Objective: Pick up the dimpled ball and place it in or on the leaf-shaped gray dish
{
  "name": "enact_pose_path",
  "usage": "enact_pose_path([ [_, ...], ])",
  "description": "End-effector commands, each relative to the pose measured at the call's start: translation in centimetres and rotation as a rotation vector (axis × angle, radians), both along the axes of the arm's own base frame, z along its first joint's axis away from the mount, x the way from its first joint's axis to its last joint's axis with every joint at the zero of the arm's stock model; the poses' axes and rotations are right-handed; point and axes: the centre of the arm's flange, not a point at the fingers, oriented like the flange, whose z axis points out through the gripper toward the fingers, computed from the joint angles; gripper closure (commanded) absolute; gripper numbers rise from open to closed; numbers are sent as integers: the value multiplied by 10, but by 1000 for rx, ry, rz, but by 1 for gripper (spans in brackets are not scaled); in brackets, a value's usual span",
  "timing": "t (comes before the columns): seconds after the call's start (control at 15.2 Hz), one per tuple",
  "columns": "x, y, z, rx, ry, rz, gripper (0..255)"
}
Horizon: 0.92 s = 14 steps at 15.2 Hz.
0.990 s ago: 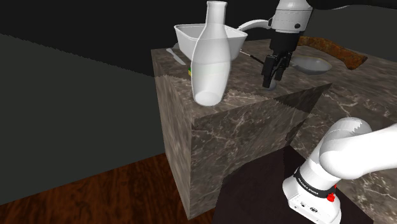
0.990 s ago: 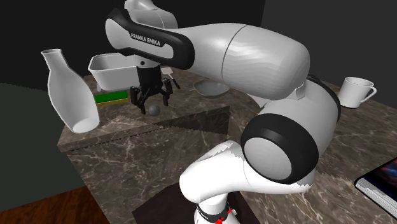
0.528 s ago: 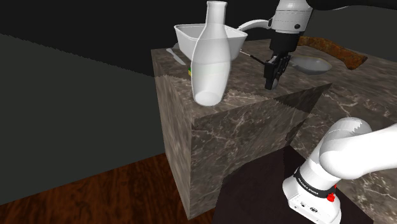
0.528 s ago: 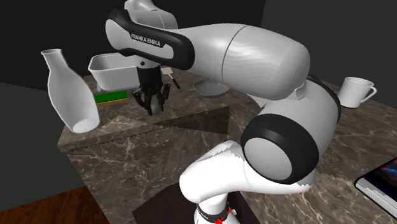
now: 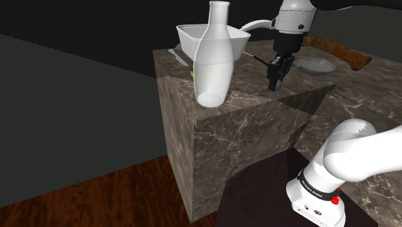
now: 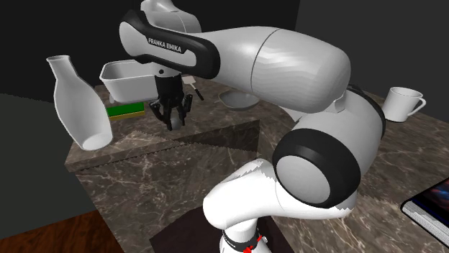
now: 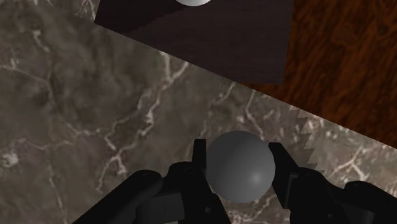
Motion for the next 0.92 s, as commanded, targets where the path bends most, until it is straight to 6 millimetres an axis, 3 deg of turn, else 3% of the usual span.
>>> enact_pose_path([
  [0.0, 0, 0, 5, 0, 0, 0, 255],
  [0.86, 0, 0, 74, 0, 0, 0, 255],
])
